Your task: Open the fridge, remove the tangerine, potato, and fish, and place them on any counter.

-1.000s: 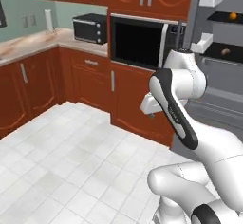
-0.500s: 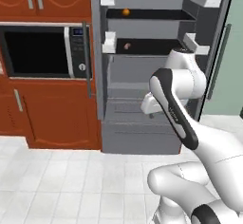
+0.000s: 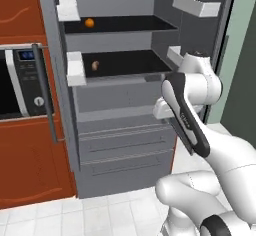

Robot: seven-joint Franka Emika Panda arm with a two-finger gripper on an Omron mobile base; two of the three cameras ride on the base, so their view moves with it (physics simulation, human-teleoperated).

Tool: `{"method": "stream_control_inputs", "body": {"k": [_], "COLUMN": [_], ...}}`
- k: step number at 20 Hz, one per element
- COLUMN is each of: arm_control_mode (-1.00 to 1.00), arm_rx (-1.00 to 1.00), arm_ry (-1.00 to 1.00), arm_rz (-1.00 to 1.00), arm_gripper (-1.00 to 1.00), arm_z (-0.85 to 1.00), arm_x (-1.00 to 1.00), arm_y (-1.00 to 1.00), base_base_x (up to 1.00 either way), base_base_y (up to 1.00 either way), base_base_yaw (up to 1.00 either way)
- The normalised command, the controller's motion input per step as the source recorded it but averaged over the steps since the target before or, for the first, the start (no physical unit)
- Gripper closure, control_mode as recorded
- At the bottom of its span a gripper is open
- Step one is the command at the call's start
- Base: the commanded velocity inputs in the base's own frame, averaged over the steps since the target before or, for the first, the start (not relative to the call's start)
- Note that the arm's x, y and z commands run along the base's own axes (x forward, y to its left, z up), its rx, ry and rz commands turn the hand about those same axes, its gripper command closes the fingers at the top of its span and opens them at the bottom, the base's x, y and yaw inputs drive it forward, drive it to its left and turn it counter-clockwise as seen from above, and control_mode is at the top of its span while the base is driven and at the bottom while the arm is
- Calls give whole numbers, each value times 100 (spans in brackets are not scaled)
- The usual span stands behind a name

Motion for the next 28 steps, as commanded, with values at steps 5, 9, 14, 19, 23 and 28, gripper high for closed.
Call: {"method": "stream_control_inputs", "body": {"k": [5, 9, 14, 19, 23, 28], "arm_control_mode": [100, 100, 100, 100, -100, -100], "arm_rx": [0, 0, 0, 0, -5, -9], "arm_ry": [0, 0, 0, 0, -15, -58], "arm_rz": [0, 0, 0, 0, 34, 29], "arm_gripper": [-100, -100, -100, -100, -100, -100], "arm_z": [0, 0, 0, 0, 28, 82], "arm_x": [0, 0, 0, 0, 2, -36], "arm_y": [0, 0, 0, 0, 37, 39], "base_base_x": [100, 100, 100, 100, 0, 0], "base_base_y": [10, 36, 44, 44, 0, 0], "base_base_yaw": [-17, -10, -1, 15, 0, 0]}}
